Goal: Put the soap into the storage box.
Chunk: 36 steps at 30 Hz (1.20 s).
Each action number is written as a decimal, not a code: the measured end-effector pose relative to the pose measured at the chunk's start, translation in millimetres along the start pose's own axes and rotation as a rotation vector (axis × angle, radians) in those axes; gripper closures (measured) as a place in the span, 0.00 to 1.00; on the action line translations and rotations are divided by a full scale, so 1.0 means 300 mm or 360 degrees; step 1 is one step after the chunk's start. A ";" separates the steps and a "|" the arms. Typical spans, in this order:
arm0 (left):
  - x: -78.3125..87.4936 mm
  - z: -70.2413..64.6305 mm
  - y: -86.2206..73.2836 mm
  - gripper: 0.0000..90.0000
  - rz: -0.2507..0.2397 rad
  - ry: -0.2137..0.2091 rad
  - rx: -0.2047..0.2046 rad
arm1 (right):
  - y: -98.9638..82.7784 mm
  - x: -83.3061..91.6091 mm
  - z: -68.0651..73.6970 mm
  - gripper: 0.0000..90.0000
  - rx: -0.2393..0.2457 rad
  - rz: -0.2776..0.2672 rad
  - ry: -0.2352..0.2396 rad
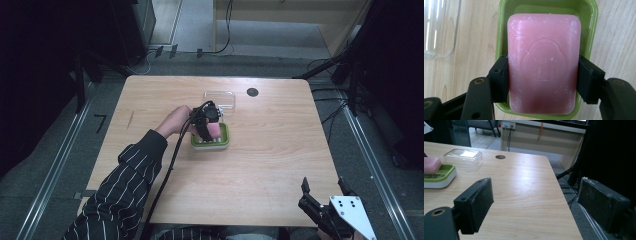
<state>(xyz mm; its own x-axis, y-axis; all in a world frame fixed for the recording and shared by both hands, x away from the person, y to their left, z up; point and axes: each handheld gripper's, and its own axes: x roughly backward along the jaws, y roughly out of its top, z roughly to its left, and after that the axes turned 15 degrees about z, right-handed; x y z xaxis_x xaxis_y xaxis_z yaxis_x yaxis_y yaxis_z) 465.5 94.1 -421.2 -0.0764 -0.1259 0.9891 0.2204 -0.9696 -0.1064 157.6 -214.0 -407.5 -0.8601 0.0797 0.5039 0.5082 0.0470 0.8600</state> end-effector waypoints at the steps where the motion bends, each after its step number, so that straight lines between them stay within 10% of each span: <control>1: -0.003 -0.001 0.001 0.43 0.0002 0.0011 -0.0010 | 0.000 0.000 0.000 0.14 -0.0001 0.0000 0.0000; 36: -0.055 0.010 0.009 0.42 -0.0015 0.0008 -0.0016 | 0.000 0.000 -0.001 0.14 0.0002 -0.0003 0.0001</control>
<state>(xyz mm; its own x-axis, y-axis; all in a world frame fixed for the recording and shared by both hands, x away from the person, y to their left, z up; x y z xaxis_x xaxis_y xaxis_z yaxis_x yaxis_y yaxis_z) 470.2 94.3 -437.4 -0.0831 -0.1175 0.9896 0.2097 -0.9729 -0.0979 157.5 -214.3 -407.6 -0.8610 0.0791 0.5024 0.5067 0.0487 0.8608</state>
